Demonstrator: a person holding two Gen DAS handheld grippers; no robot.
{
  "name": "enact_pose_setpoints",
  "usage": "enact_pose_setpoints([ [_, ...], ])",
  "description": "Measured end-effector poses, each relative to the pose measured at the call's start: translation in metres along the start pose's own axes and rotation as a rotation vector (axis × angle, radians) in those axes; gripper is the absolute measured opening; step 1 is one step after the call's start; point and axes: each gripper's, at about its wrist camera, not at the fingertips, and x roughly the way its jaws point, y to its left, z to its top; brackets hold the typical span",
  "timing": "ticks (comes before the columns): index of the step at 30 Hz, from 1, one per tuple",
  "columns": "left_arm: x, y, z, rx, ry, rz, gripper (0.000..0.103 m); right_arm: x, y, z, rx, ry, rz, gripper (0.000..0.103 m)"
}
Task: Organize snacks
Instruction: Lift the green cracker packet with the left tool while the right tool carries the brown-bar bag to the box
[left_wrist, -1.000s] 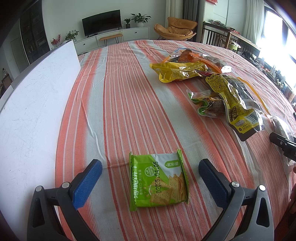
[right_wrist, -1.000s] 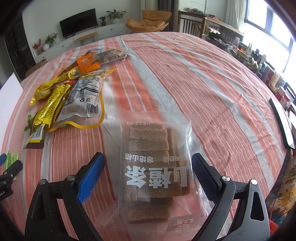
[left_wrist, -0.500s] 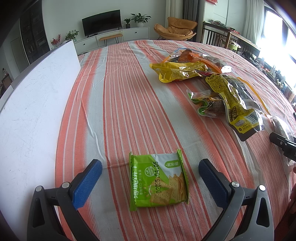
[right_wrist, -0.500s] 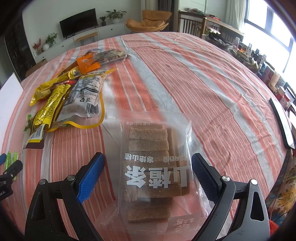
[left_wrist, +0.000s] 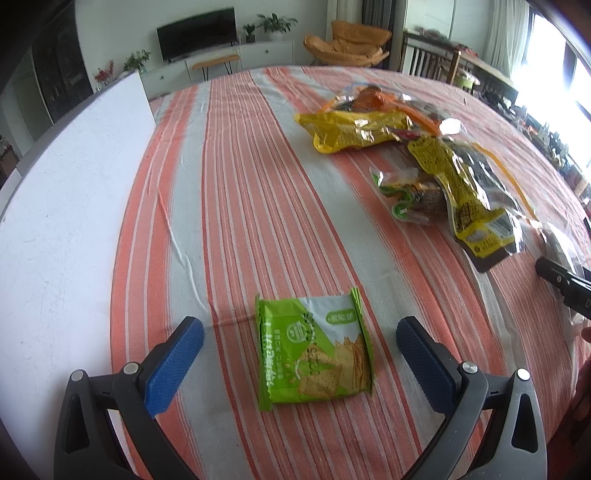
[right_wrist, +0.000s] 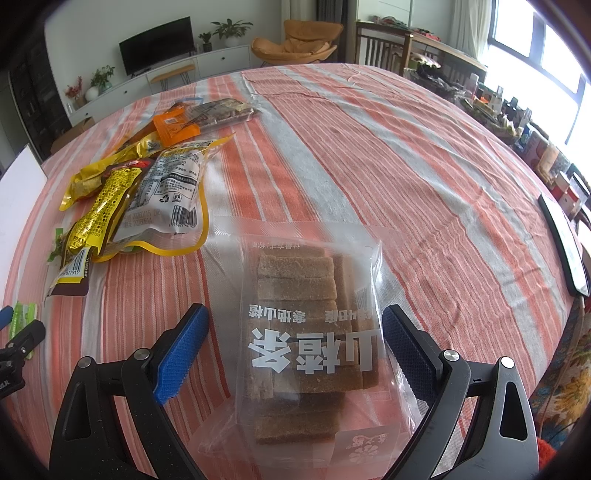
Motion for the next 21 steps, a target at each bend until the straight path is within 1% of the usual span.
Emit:
enact_pose_setpoints([
  [2,-0.001,-0.002,0.002,0.016,0.033,-0.010,0.099,-0.002,0.001,-0.001,-0.001,0.011,0.000,0.096],
  [3,-0.003,-0.005,0.002,0.032,0.030,-0.018,0.078,-0.003,0.001,0.001,-0.003,0.031,0.003,0.095],
  [4,-0.010,-0.008,0.004,0.051,0.016,-0.023,0.049,-0.005,0.002,0.002,-0.005,0.062,0.001,0.093],
  [5,-0.011,-0.009,0.007,0.056,0.046,-0.017,0.049,-0.006,0.002,0.004,-0.009,0.095,0.000,0.083],
  [6,-0.011,-0.007,0.008,0.041,0.048,-0.033,0.049,-0.010,0.002,0.006,-0.013,0.101,-0.001,0.059],
  [7,-0.012,-0.003,0.008,0.014,0.049,-0.048,0.049,-0.015,0.000,0.006,-0.011,0.095,0.009,0.059],
  [8,-0.013,0.002,0.008,-0.010,0.047,-0.061,0.049,-0.016,-0.006,0.007,0.019,0.111,0.041,0.059],
  [9,-0.018,0.007,0.008,-0.043,0.042,-0.091,0.049,-0.018,-0.013,0.005,0.064,0.119,0.083,0.059],
  [11,-0.030,0.012,0.006,-0.085,0.017,-0.149,0.049,-0.027,-0.022,0.000,0.115,0.102,0.134,0.059],
  [14,-0.060,0.012,0.010,-0.104,-0.035,-0.229,0.049,-0.046,-0.035,-0.009,0.211,0.069,0.266,0.059],
  [16,-0.083,0.013,0.015,-0.115,-0.067,-0.285,0.049,-0.056,-0.032,-0.009,0.222,0.060,0.296,0.059],
  [18,-0.108,0.020,0.020,-0.136,-0.099,-0.339,0.049,-0.071,-0.023,-0.004,0.207,0.039,0.320,0.059],
  [21,-0.146,0.042,0.024,-0.170,-0.146,-0.385,0.049,-0.104,0.004,0.010,0.165,-0.011,0.388,0.059],
])
